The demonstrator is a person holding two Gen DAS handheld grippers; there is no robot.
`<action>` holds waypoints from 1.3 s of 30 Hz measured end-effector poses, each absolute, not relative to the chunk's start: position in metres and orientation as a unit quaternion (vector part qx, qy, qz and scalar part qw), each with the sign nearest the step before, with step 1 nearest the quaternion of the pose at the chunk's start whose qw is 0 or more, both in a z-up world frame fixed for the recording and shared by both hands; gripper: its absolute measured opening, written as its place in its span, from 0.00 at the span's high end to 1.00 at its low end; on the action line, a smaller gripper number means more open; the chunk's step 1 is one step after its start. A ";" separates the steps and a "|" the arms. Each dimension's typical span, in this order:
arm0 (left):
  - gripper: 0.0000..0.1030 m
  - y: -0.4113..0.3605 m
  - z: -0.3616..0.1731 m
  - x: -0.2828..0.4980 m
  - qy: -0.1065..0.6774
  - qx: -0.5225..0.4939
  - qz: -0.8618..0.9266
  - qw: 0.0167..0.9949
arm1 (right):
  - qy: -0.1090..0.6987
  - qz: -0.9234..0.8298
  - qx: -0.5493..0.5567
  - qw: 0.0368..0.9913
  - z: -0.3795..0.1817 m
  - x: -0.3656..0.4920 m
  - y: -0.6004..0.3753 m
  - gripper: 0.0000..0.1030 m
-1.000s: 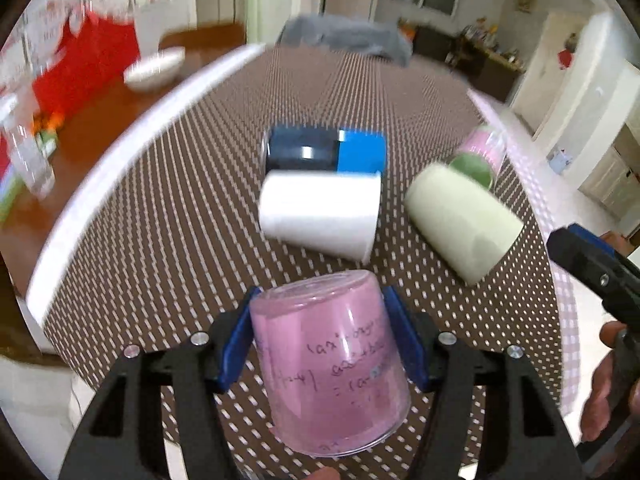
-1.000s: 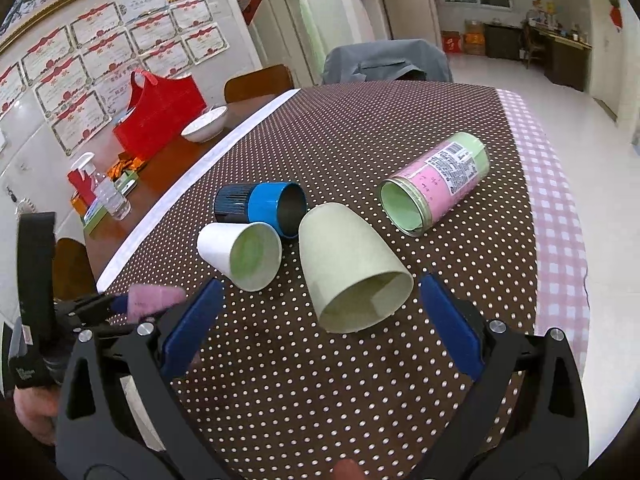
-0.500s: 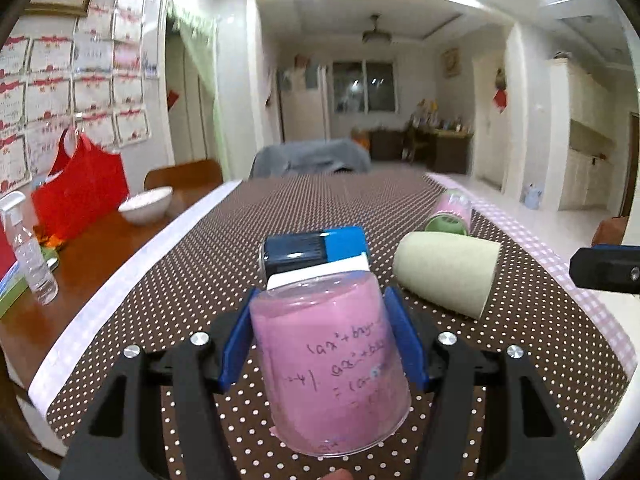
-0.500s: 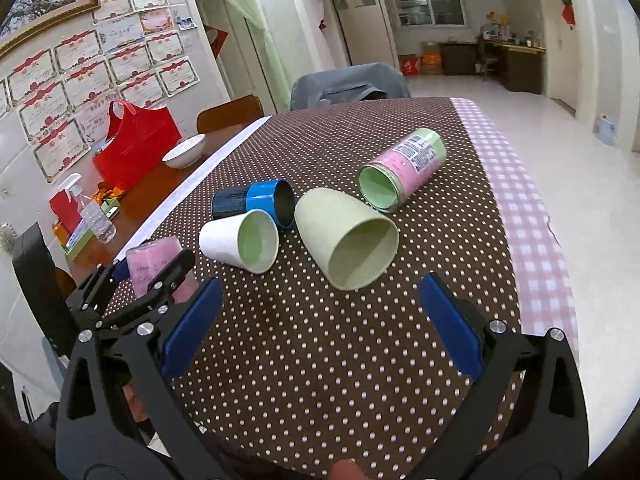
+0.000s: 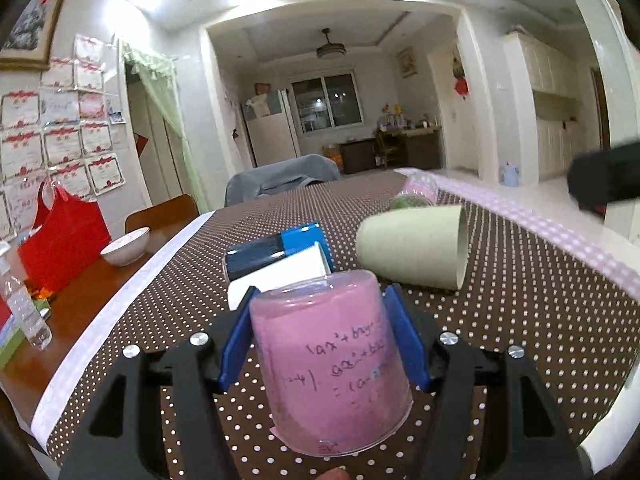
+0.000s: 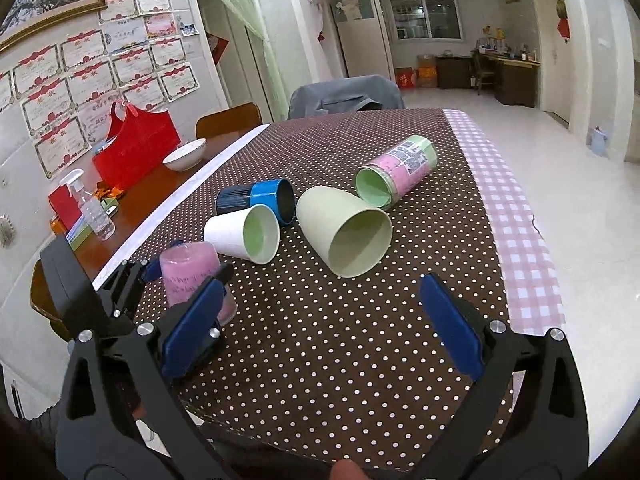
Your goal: Flip cup upside down
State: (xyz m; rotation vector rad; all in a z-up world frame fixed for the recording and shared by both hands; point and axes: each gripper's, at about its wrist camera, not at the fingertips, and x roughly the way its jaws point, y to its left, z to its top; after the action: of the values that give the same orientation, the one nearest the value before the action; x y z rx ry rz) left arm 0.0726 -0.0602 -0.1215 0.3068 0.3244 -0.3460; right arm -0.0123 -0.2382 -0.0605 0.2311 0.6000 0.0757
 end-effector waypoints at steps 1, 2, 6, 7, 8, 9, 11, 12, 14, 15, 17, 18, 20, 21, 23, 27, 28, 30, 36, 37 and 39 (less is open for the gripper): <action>0.38 -0.061 -0.122 0.072 0.161 0.153 -0.171 0.960 | 0.294 0.037 0.114 0.948 -0.060 -0.013 -0.239 0.06; 0.38 -0.061 -0.122 0.072 0.163 0.155 -0.171 0.959 | 0.294 0.037 0.114 0.948 -0.060 -0.013 -0.239 0.06; 0.22 -0.059 -0.124 0.070 0.178 0.155 -0.168 0.957 | 0.294 0.039 0.114 0.948 -0.059 -0.014 -0.238 0.06; 0.21 -0.058 -0.125 0.070 0.179 0.154 -0.169 0.957 | 0.294 0.040 0.113 0.948 -0.058 -0.015 -0.238 0.06; 0.19 -0.057 -0.126 0.069 0.181 0.154 -0.168 0.957 | 0.294 0.041 0.113 0.948 -0.058 -0.015 -0.237 0.06; 0.18 -0.055 -0.127 0.068 0.183 0.153 -0.167 0.957 | 0.294 0.042 0.112 0.948 -0.057 -0.015 -0.237 0.06; 0.17 -0.052 -0.127 0.067 0.188 0.148 -0.166 0.957 | 0.294 0.043 0.112 0.948 -0.056 -0.016 -0.234 0.06; 0.14 -0.051 -0.126 0.066 0.188 0.145 -0.167 0.957 | 0.293 0.043 0.112 0.948 -0.055 -0.016 -0.234 0.06; 0.11 -0.047 -0.122 0.062 0.184 0.135 -0.167 0.959 | 0.292 0.045 0.112 0.949 -0.054 -0.017 -0.231 0.06; 0.08 -0.045 -0.119 0.060 0.183 0.132 -0.168 0.960 | 0.291 0.046 0.112 0.949 -0.053 -0.017 -0.230 0.06; 0.07 -0.043 -0.115 0.057 0.183 0.128 -0.166 0.960 | 0.290 0.048 0.114 0.949 -0.052 -0.018 -0.229 0.06; 0.04 -0.042 -0.111 0.056 0.186 0.125 -0.165 0.961 | 0.288 0.049 0.115 0.950 -0.051 -0.019 -0.228 0.06; 0.04 -0.040 -0.104 0.055 0.190 0.118 -0.163 0.961 | 0.284 0.050 0.118 0.950 -0.049 -0.020 -0.228 0.06; 0.04 -0.039 -0.102 0.054 0.192 0.114 -0.162 0.961 | 0.282 0.050 0.119 0.951 -0.047 -0.021 -0.228 0.06; 0.04 -0.037 -0.096 0.053 0.198 0.108 -0.163 0.960 | 0.279 0.048 0.120 0.952 -0.046 -0.022 -0.229 0.06; 0.04 -0.032 -0.084 0.048 0.199 0.097 -0.155 0.963 | 0.260 0.052 0.130 0.955 -0.038 -0.028 -0.230 0.06; 0.04 -0.031 -0.081 0.047 0.200 0.095 -0.153 0.963 | 0.256 0.052 0.131 0.956 -0.036 -0.029 -0.230 0.06; 0.04 -0.027 -0.076 0.046 0.203 0.089 -0.147 0.964 | 0.246 0.053 0.134 0.959 -0.032 -0.032 -0.230 0.06; 0.04 -0.016 -0.052 0.036 0.210 0.070 -0.121 0.968 | 0.225 0.052 0.132 0.964 -0.022 -0.040 -0.228 0.06; 0.04 -0.014 -0.048 0.035 0.210 0.069 -0.118 0.968 | 0.221 0.050 0.130 0.965 -0.020 -0.042 -0.228 0.06; 0.04 -0.010 -0.039 0.030 0.211 0.064 -0.110 0.969 | 0.215 0.046 0.127 0.967 -0.017 -0.045 -0.227 0.06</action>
State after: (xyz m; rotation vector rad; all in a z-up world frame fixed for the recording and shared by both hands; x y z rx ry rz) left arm 0.0300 -0.0103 -0.0391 0.1301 0.4263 -0.2227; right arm -0.0450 -0.2274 -0.0173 0.2560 0.4339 0.0930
